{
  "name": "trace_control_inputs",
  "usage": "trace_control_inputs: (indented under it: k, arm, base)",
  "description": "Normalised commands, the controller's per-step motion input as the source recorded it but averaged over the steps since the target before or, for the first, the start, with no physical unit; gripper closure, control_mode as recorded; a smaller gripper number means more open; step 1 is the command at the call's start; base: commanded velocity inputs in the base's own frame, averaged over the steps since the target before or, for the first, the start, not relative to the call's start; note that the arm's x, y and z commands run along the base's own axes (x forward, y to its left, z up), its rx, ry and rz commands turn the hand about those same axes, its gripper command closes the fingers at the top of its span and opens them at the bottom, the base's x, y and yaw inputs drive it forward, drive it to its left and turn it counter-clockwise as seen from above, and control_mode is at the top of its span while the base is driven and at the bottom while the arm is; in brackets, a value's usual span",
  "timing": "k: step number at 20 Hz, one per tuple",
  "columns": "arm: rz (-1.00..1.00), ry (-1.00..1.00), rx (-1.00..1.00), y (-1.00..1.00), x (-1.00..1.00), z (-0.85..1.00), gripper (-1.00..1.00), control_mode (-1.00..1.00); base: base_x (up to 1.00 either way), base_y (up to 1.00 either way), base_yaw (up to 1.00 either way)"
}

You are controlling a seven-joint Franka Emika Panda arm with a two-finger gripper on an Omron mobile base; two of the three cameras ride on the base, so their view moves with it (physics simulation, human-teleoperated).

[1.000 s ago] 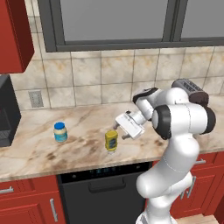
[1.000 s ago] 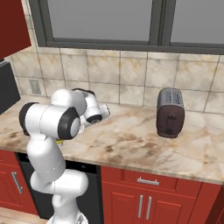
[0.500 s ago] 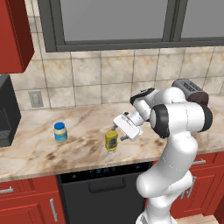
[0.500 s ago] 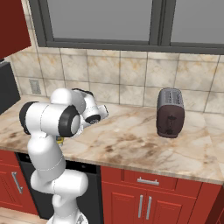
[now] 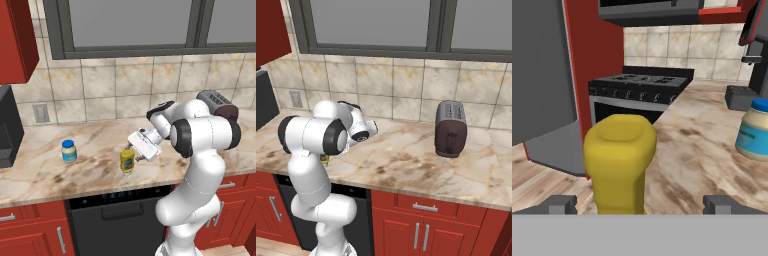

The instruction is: Place the mustard and mayonnaise from the counter to the top shelf of the fridge. If the existing items in the fridge are on the top shelf, move them to other shelves.

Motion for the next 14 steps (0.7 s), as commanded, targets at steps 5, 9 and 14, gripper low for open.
trace_control_inputs:
  k: [5,9,14]
  arm:
    - [0.00,0.00,0.00,0.08,0.00,-0.02,-1.00,-1.00]
    - [0.00,0.00,0.00,0.18,0.00,0.00,-1.00,-1.00]
    - [0.00,0.00,0.00,0.13,0.00,-0.01,-1.00,-1.00]
  base:
    - [0.00,0.00,0.00]
    - [0.00,0.00,0.00]
    - [0.00,0.00,0.00]
